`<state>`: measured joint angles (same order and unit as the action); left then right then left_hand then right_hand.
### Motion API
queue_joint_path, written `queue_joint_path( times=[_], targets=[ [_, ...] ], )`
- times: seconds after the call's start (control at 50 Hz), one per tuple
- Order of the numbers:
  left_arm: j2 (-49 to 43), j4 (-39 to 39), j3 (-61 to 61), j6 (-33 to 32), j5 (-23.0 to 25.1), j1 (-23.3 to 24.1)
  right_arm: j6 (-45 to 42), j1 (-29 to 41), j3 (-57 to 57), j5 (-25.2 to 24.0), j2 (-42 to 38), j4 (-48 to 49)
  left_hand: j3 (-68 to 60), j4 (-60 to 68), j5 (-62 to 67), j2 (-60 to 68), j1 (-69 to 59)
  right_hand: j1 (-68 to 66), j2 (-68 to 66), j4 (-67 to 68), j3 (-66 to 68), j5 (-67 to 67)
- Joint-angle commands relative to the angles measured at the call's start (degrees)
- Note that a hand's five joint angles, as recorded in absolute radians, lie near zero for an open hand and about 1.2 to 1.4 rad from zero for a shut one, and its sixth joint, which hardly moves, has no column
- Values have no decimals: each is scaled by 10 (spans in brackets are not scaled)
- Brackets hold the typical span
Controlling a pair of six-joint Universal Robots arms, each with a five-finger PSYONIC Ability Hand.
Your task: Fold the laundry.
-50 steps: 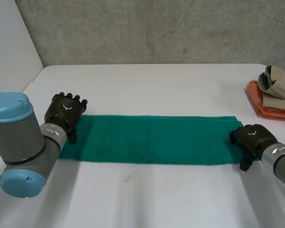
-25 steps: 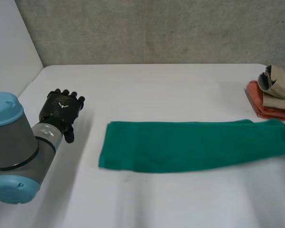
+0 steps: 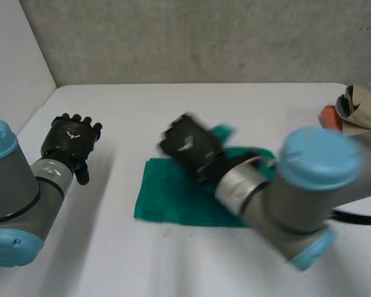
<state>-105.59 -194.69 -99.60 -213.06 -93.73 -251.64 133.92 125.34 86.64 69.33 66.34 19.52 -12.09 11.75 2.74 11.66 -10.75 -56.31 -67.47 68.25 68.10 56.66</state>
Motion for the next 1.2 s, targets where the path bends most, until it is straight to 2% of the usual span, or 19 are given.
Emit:
queue_joint_path(
  times=[0.02,0.04,0.1,0.12,0.14,0.28,0.38,0.5,0.56,0.58,0.66,0.8,0.98,1.08,1.1,1.12,1.14,1.16,1.2],
  targets=[
    [-8,-1,4,-1,0,7,-2,94,-82,-7,-146,-20,21,-18,-27,-17,8,-237,-125,118,119,133],
    [-8,-1,5,-1,0,8,1,98,-87,-6,-152,-31,21,-18,-27,-17,8,-58,54,-62,-60,-46],
    [-19,-2,12,-1,-1,14,4,96,-87,1,-148,-49,21,-18,-27,-17,8,135,247,-255,-253,-239],
    [-22,-3,18,0,-1,19,18,95,-88,11,-141,-61,21,-18,-27,-17,8,372,484,-492,-490,-476],
    [-27,-4,24,0,-1,26,29,94,-88,20,-134,-68,21,-18,-27,-17,8,463,575,-582,-581,-567],
    [-72,-10,82,38,7,112,186,2,-38,142,-69,-122,21,-18,-27,-17,8,463,575,-582,-581,-567],
    [-92,-9,113,106,33,164,247,-57,61,138,-19,-134,21,-18,-27,-17,8,463,575,-582,-581,-567],
    [-161,-1,153,126,35,189,246,-105,152,114,-2,-125,21,-18,-27,-17,8,463,575,-582,-581,-567],
    [-172,3,163,126,35,192,245,-134,179,100,-2,-112,21,-18,-27,-17,8,130,242,-250,-248,-234],
    [-172,4,164,126,35,192,240,-145,185,101,-2,-103,21,-18,-27,-17,8,-166,-54,46,48,62],
    [-169,12,158,126,29,188,200,-162,187,117,7,-69,21,-18,-27,-17,8,-237,-125,118,119,133],
    [-106,39,126,127,8,162,74,-139,141,163,55,-55,21,-18,-27,-17,8,-237,-125,118,119,133],
    [-50,39,82,126,0,102,-1,104,0,159,-31,-56,21,-18,-27,-17,8,-237,-125,118,119,133],
    [-38,41,72,128,-17,77,5,149,-36,121,-88,-56,21,-18,-27,-17,8,-237,-125,118,119,133],
    [-38,41,72,128,-18,77,7,151,-40,113,-94,-56,21,-18,-27,-17,8,-193,-81,73,75,89],
    [-38,41,72,128,-18,78,8,150,-44,112,-99,-56,21,-18,-27,-17,8,13,124,-132,-131,-116],
    [-38,41,72,128,-18,80,13,149,-46,108,-102,-58,21,-18,-27,-17,8,356,468,-476,-474,-460],
    [-38,41,71,131,-16,82,18,149,-45,111,-100,-59,21,-18,-27,-17,8,463,575,-582,-581,-567],
    [-38,40,72,133,-15,86,41,148,-42,126,-94,-61,21,-18,-27,-17,8,463,575,-582,-581,-567]
  ],
)
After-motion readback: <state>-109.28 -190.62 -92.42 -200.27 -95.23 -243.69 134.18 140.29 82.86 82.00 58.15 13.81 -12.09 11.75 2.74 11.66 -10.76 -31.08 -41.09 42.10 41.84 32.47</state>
